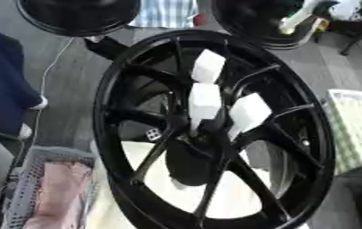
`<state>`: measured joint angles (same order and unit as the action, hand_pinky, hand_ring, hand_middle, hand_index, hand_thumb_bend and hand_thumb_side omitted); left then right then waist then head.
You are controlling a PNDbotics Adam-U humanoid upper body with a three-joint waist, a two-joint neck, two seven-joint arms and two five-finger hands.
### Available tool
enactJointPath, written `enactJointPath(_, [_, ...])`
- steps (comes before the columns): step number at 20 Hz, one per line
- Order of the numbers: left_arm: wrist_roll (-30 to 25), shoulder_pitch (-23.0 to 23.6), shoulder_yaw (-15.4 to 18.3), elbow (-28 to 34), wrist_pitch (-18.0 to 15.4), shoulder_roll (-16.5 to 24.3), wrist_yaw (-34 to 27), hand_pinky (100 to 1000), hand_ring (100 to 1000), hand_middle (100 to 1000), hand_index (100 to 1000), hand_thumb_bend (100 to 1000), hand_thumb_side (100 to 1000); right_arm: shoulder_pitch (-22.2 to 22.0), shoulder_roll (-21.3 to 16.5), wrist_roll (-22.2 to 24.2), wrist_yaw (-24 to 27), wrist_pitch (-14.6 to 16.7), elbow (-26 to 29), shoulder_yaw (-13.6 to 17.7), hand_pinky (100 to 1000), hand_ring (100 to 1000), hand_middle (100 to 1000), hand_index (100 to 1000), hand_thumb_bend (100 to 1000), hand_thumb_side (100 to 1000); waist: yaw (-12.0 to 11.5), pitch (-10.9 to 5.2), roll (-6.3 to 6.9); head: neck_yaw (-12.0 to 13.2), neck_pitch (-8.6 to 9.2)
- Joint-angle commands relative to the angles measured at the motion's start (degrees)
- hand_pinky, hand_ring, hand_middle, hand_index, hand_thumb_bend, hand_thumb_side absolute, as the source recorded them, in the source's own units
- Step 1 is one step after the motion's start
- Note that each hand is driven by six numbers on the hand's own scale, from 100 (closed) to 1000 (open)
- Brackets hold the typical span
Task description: Pull the pin out of the wheel hub.
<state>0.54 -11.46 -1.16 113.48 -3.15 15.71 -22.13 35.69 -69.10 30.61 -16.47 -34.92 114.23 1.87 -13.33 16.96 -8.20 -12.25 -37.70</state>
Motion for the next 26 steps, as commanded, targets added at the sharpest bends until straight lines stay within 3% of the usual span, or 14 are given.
enactJointPath(1, [0.4,0.1,0.6,1.1,-0.1,1.3,0.2,660,748,612,765,145,758,-0.9,-3.4,-0.8,-3.1,-2.9,-0.6,4.5,548,428,100,254,398,100,0.5,-1.47,0.45,0.5,-0.28])
enactJointPath(4, [0.6,0.5,0.8,1.1,-0.2,1.4,0.4,660,749,612,765,144,758,-3.5,-4.7,-1.9,-6.0,-4.4,-6.1,8.0,554,430,100,256,395,100,1.5,-1.58,0.50,1.3,-0.53])
enactJointPath(8, [1.0,0.8,1.3,1.1,-0.4,1.6,0.7,661,750,613,765,143,756,-8.1,-5.6,-4.8,-10.4,-6.1,-17.5,13.3,548,431,100,257,383,100,2.9,-1.72,0.59,2.3,-0.95])
enactJointPath(11, [1.3,0.9,1.5,1.1,-0.5,1.7,0.9,661,750,614,765,140,754,-12.6,-4.9,-8.8,-12.5,-8.0,-26.2,16.5,575,449,122,274,382,100,3.6,-1.79,0.78,2.7,-1.32])
enactJointPath(14, [1.6,0.9,1.9,1.1,-0.8,1.9,1.1,661,751,614,765,134,750,-17.3,-3.0,-12.2,-14.4,-10.4,-30.9,18.8,606,481,173,314,374,100,4.0,-1.80,1.28,3.2,-1.47])
enactJointPath(16, [1.8,0.8,2.1,1.1,-1.2,2.0,1.2,661,752,615,766,131,748,-20.1,-1.2,-14.3,-15.1,-11.7,-31.9,20.3,674,568,302,445,359,100,4.1,-1.77,1.64,3.4,-1.48])
enactJointPath(18, [2.1,0.7,2.4,1.1,-1.4,2.1,1.4,661,753,616,766,129,747,-22.8,0.7,-14.4,-14.7,-13.3,-32.7,21.4,767,771,570,661,307,100,4.2,-1.71,1.98,3.6,-1.35])
enactJointPath(20, [2.3,0.7,2.6,1.1,-1.6,2.1,1.6,662,754,616,766,126,746,-24.7,2.2,-12.5,-13.6,-14.6,-32.9,21.9,870,945,868,873,186,100,4.1,-1.70,2.27,3.6,-1.31])
enactJointPath(21, [2.4,0.7,2.7,1.1,-1.7,2.1,1.6,662,754,616,767,125,745,-25.3,2.9,-11.6,-13.4,-15.1,-32.6,22.1,895,984,912,904,121,101,4.1,-1.72,2.44,3.6,-1.36])
enactJointPath(22, [2.5,0.7,2.8,1.1,-1.8,2.1,1.7,662,755,617,767,124,743,-25.6,3.3,-11.0,-13.4,-15.5,-32.2,22.3,914,1000,953,936,100,271,4.1,-1.76,2.59,3.6,-1.38])
enactJointPath(23, [2.6,0.6,2.9,1.1,-1.8,2.1,1.7,662,755,617,767,123,742,-25.8,3.7,-10.9,-13.4,-15.6,-31.7,22.6,917,1000,963,942,100,374,4.0,-1.85,2.77,3.4,-1.34])
enactJointPath(26, [2.8,0.7,3.1,1.1,-2.1,2.1,1.9,662,756,618,768,119,740,-25.8,4.4,-11.6,-13.5,-15.3,-29.5,22.9,913,1000,974,951,100,475,3.7,-2.05,3.19,3.1,-1.41])
